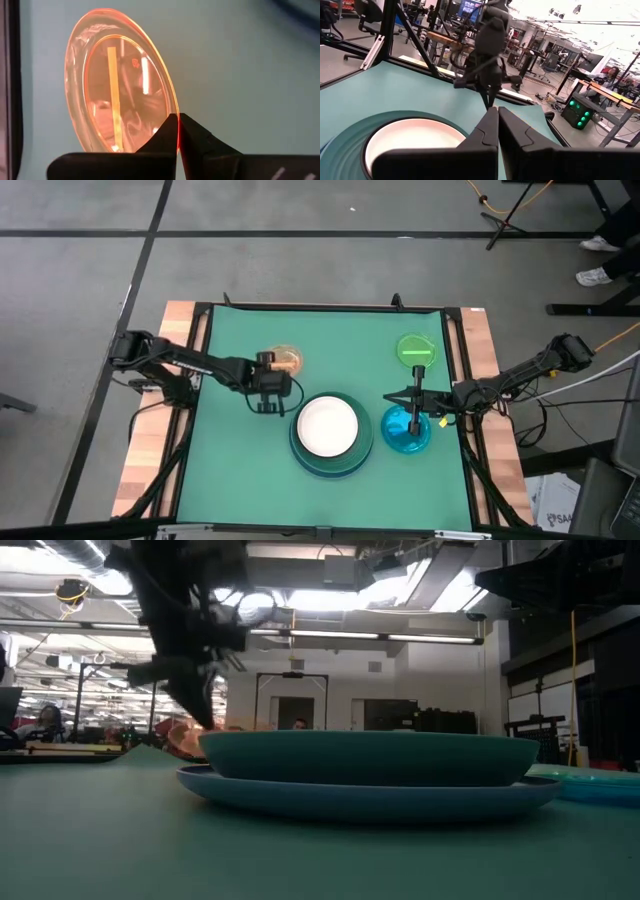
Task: Stack plastic plates
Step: Stack the transparent orange plate on top of the white plate
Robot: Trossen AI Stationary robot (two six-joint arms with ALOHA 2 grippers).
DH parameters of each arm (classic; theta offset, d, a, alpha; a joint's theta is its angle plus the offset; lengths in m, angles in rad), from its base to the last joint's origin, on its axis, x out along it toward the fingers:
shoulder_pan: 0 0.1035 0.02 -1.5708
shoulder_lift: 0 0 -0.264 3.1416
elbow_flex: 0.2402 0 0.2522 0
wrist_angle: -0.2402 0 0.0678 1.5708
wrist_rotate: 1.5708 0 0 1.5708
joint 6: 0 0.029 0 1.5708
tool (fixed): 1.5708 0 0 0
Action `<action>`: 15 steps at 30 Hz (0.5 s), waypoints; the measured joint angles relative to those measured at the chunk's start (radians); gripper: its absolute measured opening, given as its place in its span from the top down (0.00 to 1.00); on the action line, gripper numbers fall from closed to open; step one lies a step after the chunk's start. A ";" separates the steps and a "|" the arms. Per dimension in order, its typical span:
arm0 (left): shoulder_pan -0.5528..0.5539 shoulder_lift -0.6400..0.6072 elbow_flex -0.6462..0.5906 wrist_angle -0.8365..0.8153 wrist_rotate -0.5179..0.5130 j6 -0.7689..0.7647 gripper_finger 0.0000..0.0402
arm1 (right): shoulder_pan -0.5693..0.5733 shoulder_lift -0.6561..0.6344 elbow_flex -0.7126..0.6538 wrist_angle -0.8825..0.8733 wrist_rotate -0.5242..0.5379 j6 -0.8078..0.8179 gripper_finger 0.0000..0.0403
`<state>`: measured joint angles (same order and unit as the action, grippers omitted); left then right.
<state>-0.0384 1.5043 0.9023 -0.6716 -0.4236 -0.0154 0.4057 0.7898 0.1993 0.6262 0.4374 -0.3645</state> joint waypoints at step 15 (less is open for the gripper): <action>-0.221 0.000 0.125 0.063 -0.037 0.003 1.00 | 0.000 0.000 0.000 0.000 0.000 0.000 1.00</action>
<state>-0.2591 1.5040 1.0273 -0.6084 -0.4610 -0.0128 0.4054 0.7898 0.1993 0.6262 0.4374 -0.3645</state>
